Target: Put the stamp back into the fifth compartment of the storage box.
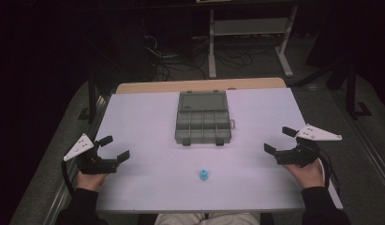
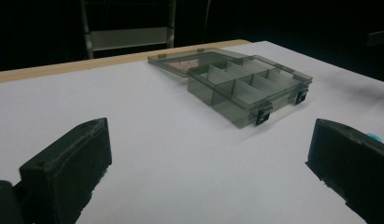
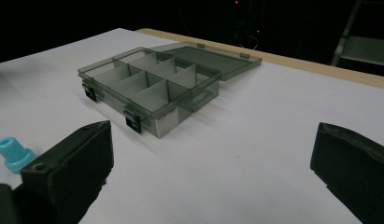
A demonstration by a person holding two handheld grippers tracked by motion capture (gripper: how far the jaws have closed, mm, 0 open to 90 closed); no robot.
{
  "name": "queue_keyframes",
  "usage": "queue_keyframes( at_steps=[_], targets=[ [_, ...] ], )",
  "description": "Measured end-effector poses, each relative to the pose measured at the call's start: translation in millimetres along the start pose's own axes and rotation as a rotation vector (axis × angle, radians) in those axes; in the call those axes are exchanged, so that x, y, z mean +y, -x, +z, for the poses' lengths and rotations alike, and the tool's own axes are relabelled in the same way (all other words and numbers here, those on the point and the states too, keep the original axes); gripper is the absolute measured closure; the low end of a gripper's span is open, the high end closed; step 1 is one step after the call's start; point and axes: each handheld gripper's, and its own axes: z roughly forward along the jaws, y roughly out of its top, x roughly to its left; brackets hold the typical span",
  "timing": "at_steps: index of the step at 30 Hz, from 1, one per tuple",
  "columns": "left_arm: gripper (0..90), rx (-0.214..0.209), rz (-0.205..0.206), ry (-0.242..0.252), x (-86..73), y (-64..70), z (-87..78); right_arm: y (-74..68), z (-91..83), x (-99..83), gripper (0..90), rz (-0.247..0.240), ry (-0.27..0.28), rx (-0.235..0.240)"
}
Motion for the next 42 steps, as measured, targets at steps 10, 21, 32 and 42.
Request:
queue_keyframes(
  at_steps=[10,21,32,42],
  targets=[
    [0.0,-0.008,0.006,-0.02,-1.2,1.0,2.0,-2.6,-0.3,0.2,0.0,0.001,-0.001,0.001],
    [0.0,-0.004,0.011,-0.02,-2.0,1.0,2.4,-6.2,6.5,-1.0,0.0,0.013,-0.044,0.015],
    [0.0,-0.006,0.014,-0.019,-2.6,1.0,3.2,-9.7,13.3,3.2,0.0,0.005,-0.093,0.039],
    [0.0,-0.005,0.012,-0.018,-2.6,0.7,3.5,-15.7,18.7,13.2,0.0,-0.018,-0.108,0.068]
  ],
)
